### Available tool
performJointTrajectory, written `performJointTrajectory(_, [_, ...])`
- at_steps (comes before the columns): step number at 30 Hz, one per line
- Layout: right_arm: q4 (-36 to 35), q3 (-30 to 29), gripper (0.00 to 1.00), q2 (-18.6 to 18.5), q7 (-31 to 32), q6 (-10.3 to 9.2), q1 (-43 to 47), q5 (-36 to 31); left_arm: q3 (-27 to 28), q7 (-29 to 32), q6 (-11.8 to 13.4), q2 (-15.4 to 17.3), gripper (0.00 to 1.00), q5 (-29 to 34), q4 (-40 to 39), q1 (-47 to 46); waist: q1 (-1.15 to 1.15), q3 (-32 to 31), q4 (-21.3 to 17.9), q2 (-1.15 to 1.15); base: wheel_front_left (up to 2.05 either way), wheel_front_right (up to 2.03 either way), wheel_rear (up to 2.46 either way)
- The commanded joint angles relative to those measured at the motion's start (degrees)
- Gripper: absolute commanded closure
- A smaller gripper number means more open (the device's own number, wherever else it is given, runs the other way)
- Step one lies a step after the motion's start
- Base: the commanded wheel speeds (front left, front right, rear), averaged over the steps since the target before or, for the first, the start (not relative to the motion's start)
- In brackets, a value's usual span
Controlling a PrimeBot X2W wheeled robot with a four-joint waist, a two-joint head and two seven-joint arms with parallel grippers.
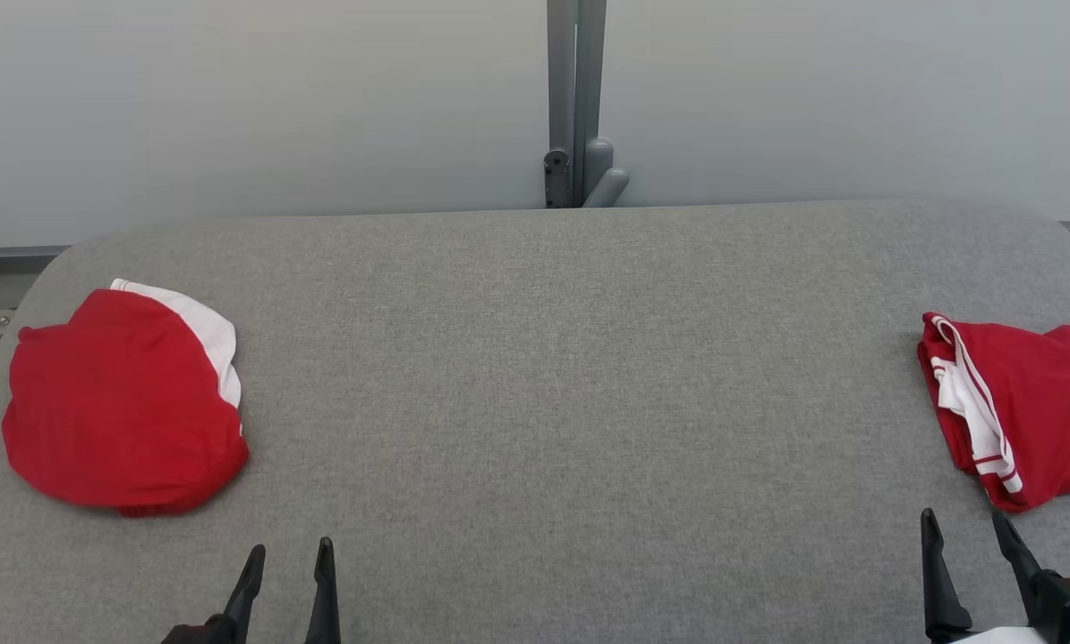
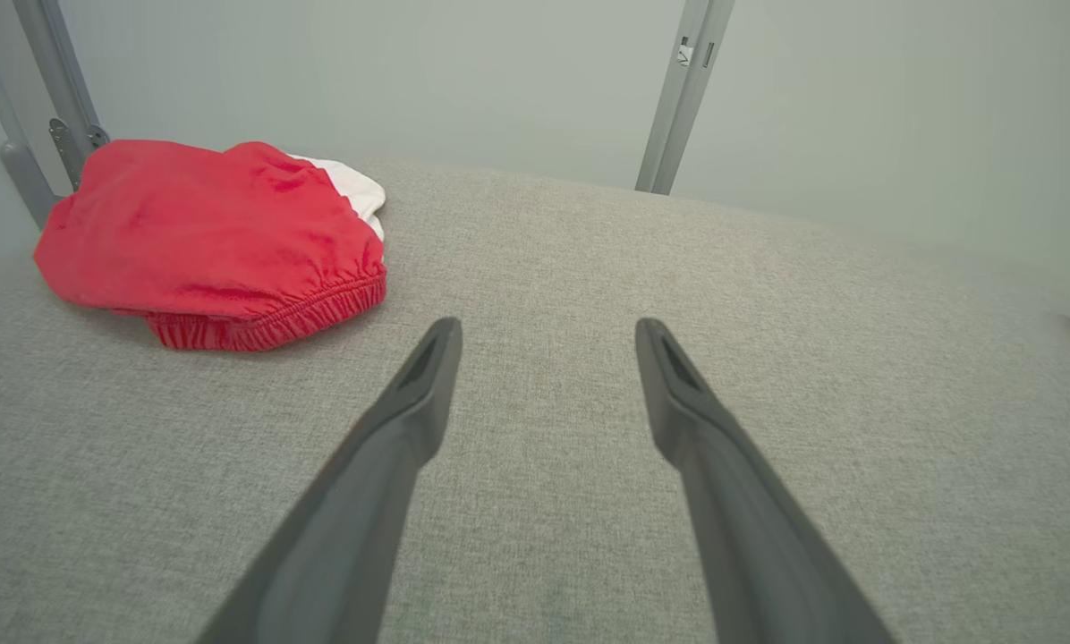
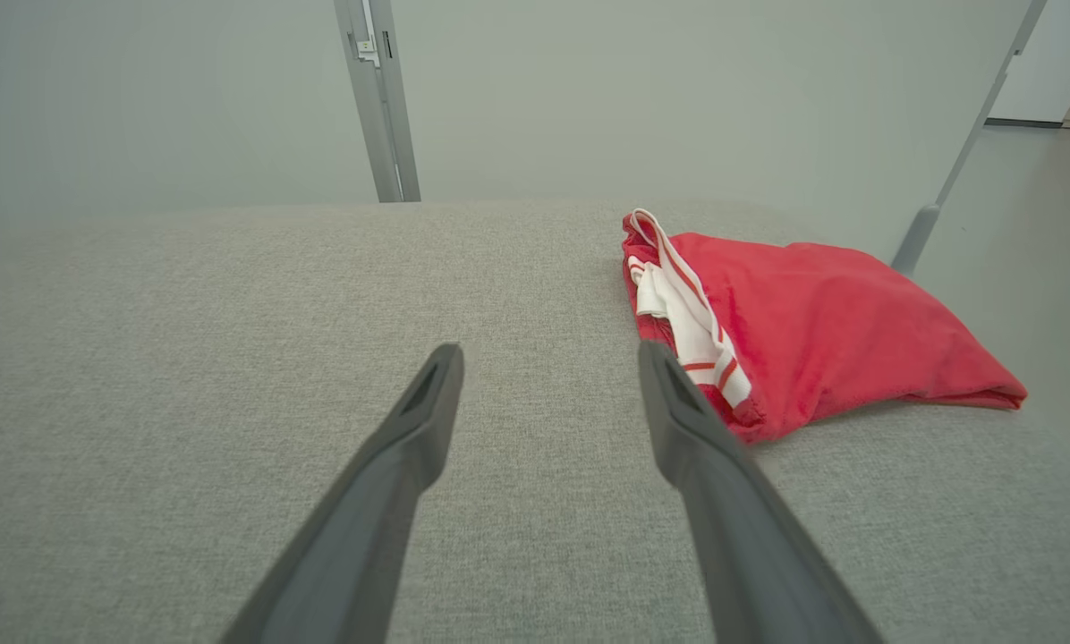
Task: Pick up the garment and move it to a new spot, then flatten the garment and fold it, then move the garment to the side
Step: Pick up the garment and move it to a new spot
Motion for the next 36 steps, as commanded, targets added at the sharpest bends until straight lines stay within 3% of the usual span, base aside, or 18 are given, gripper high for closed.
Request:
performJointTrajectory(1, [0.12,0.07,0.00,-0.11,-0.14,-0.06,0.22,0.38,-0.04,0.02,0.14,0.09,0.00,-0.37,-0.28,-0.52,0.00,0.11,-0.22,0.00,0.00,0.00,0.00])
performJointTrajectory(28, [0.38,1.08,0.00,-0.10,-0.14,-0.06,0.17,1.57,-0.24,0.02,-0.13,0.09,0.00,-0.25,0.21,-0.11,0.00,0.58,0.34,0.00,0.00,0.00,0.00])
performJointTrajectory(36, [0.56,1.25,0.00,-0.10,-0.14,-0.06,0.73,2.06,-0.36,0.01,0.05,0.09,0.00,-0.30,0.27,-0.40,0.00,0.34,2.15,0.00,0.00,0.00,0.00])
